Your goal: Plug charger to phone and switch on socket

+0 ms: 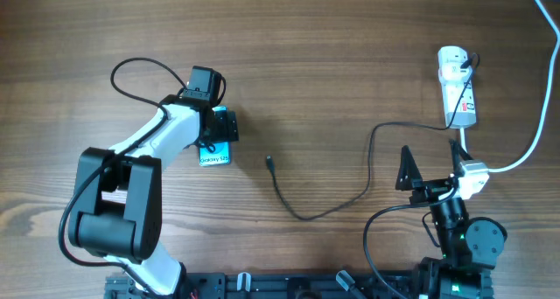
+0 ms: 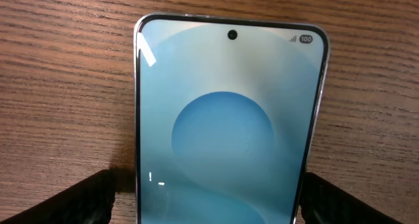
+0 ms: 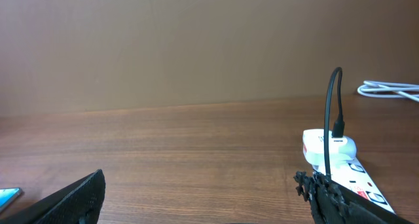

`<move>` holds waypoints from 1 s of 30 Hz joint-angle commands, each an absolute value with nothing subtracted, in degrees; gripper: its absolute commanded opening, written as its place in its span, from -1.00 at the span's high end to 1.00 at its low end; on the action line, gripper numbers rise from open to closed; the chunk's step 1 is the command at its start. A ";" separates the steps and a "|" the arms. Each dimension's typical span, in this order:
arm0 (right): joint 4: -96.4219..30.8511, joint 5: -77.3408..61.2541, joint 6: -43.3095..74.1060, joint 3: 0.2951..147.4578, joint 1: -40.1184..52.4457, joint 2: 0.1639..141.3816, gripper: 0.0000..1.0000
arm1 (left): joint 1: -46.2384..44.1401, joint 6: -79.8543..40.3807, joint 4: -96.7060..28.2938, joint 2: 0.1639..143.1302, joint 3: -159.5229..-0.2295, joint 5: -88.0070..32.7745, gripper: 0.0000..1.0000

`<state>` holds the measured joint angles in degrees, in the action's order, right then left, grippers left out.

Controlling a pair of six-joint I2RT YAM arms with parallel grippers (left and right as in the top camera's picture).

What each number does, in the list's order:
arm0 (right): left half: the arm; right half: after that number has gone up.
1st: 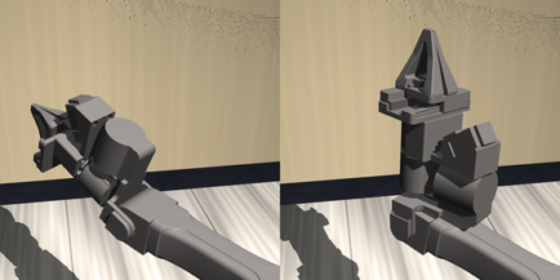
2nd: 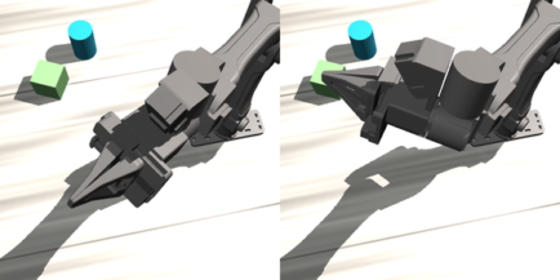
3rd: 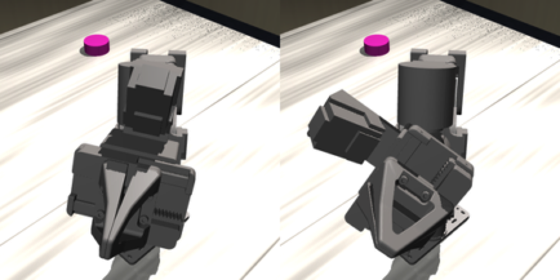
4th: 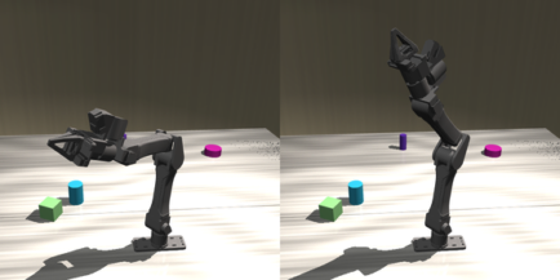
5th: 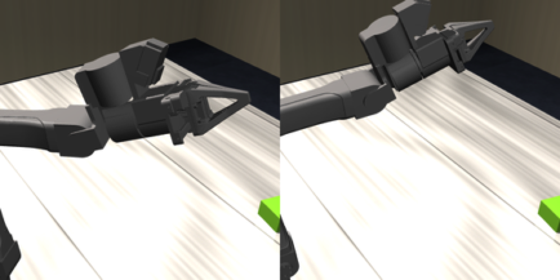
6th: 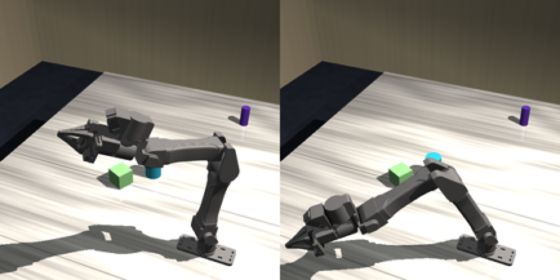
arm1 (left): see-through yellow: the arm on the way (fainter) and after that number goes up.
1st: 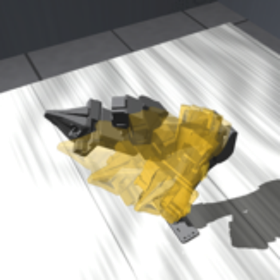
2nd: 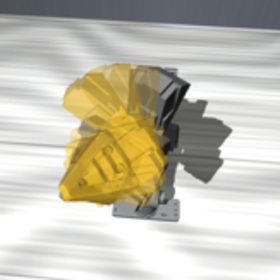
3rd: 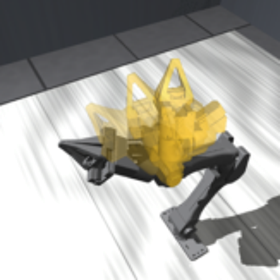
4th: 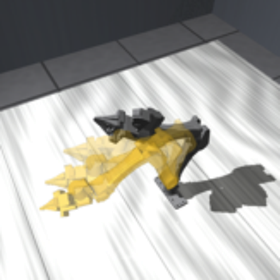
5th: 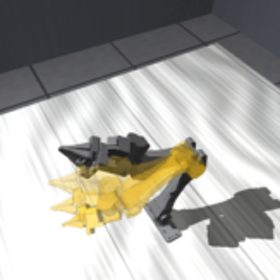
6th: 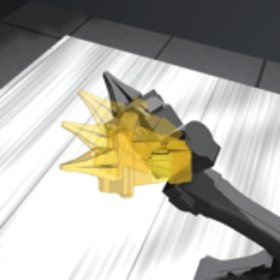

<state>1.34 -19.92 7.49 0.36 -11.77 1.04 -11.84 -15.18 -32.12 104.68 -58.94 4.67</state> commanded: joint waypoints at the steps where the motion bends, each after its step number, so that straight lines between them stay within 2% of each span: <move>1: 1.65 -20.45 7.88 0.30 -11.57 0.58 -1.00 | -11.73 -13.72 -33.06 108.77 -56.03 3.42 -0.73; 14: 1.65 -20.45 7.90 0.30 -11.57 0.58 -0.99 | -11.73 -13.72 -32.99 108.77 -56.03 2.07 -0.92; 20: 1.65 -20.45 7.88 0.30 -11.57 0.58 -1.00 | -11.73 -13.72 -32.99 108.77 -56.03 2.07 -0.78; 23: 1.65 -20.45 7.88 0.30 -11.57 0.58 -0.99 | -11.73 -13.69 -33.23 108.75 -56.05 2.13 -0.64; 30: 1.65 -20.45 7.88 0.30 -11.57 0.58 -0.99 | -11.70 -13.72 -33.41 108.64 -56.38 2.13 -0.54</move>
